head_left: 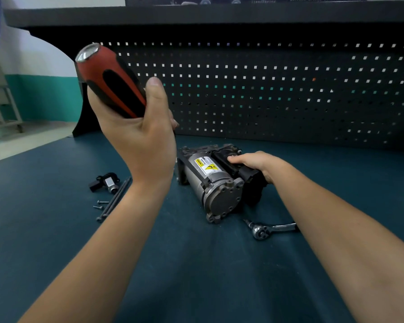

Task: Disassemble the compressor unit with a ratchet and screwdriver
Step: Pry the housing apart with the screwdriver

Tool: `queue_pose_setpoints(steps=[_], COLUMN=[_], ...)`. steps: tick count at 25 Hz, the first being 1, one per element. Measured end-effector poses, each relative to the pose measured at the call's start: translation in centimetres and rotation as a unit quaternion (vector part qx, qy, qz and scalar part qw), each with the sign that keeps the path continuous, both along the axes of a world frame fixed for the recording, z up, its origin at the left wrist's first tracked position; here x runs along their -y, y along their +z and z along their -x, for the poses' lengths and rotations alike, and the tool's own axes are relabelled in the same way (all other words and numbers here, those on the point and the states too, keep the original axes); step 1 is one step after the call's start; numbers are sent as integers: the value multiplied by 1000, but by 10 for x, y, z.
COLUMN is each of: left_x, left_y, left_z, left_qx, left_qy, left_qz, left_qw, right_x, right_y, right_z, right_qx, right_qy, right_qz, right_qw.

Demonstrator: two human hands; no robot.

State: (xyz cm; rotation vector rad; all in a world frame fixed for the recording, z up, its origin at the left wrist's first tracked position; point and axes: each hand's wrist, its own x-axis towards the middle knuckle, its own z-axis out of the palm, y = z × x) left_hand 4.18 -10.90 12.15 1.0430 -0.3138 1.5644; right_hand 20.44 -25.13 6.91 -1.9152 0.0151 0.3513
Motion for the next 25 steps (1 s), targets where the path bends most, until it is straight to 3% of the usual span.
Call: queue_pose_setpoints(steps=[3,7,9,11,14,16,18,19,22,23,25], left_x=[-8,-41,-68,-97,-117,-104,-78,-64,-43,-40,-35], left_y=[7,40,58,73,73,50,18,3,-32,-43,-66], left_z=[-6,-41,-53,-52,-32,-23,-18,-14,3,12,30], left_qx=[-10,-137,-118,-79,-156,-232,-323,-341,-315,-303,-251], left_qy=[-22,-143,-171,-189,-134,10,124,141,66,34,12], left_qz=[9,168,267,277,112,-82,-267,-313,-409,-477,-637], left_qw=[1000,966,941,939,972,969,900,875,854,824,729], right_x=[1,5,5,5,8,6,-7,-13,-15,-8,18], right_y=[-1,-11,-16,-19,-20,-18,-17,-19,-35,-40,-45], right_z=[1,8,10,13,22,34,54,65,90,94,96], right_qx=[-6,-49,-22,25,100,129,159,169,183,194,240], right_qy=[-10,-20,-68,-138,-236,-243,-186,-135,29,64,122], right_qz=[3,-71,-85,-72,-20,-44,-70,-59,33,52,88], right_qw=[1000,996,994,988,966,960,967,975,982,978,959])
